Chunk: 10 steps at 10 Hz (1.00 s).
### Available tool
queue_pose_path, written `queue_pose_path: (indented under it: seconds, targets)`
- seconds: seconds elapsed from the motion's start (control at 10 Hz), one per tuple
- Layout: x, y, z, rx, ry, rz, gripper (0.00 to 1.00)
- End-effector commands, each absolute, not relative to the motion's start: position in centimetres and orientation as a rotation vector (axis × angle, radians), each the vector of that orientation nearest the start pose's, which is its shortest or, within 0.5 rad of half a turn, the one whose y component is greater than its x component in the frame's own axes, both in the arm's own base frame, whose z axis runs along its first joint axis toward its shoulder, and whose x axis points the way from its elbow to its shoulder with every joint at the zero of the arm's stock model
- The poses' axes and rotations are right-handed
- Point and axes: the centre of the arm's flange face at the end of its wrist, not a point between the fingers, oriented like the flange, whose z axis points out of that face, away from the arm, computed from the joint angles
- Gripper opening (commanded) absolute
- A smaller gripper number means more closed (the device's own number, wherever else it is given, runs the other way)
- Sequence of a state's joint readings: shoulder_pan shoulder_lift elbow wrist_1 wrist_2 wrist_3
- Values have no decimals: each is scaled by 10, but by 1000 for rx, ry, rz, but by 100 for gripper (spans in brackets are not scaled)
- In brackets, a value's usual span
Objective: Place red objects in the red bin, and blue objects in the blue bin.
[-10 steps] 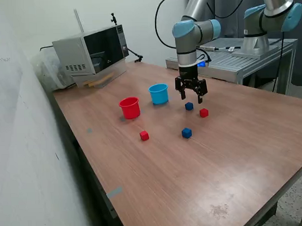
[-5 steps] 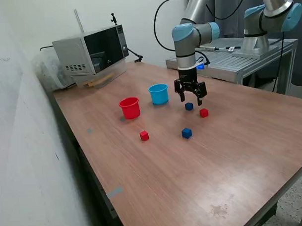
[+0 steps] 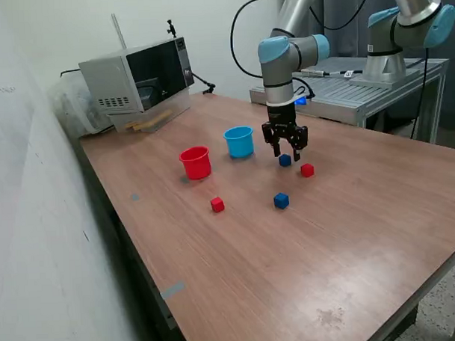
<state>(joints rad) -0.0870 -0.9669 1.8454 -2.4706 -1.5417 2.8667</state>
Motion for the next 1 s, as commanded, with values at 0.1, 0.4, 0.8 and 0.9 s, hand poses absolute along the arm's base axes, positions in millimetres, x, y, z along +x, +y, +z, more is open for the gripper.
queue_pose_path:
  seconds: [0.1,0.4,0.8,0.9]
  targets:
    - [-603,-83,113,-2447,2027,2,0]
    - [-603,-83,114,-2448,2021,3,0]
    - [-600,-83,224,-2513,2068,222,0]
    - [-599,-68,240,-2484,2095,220,0]
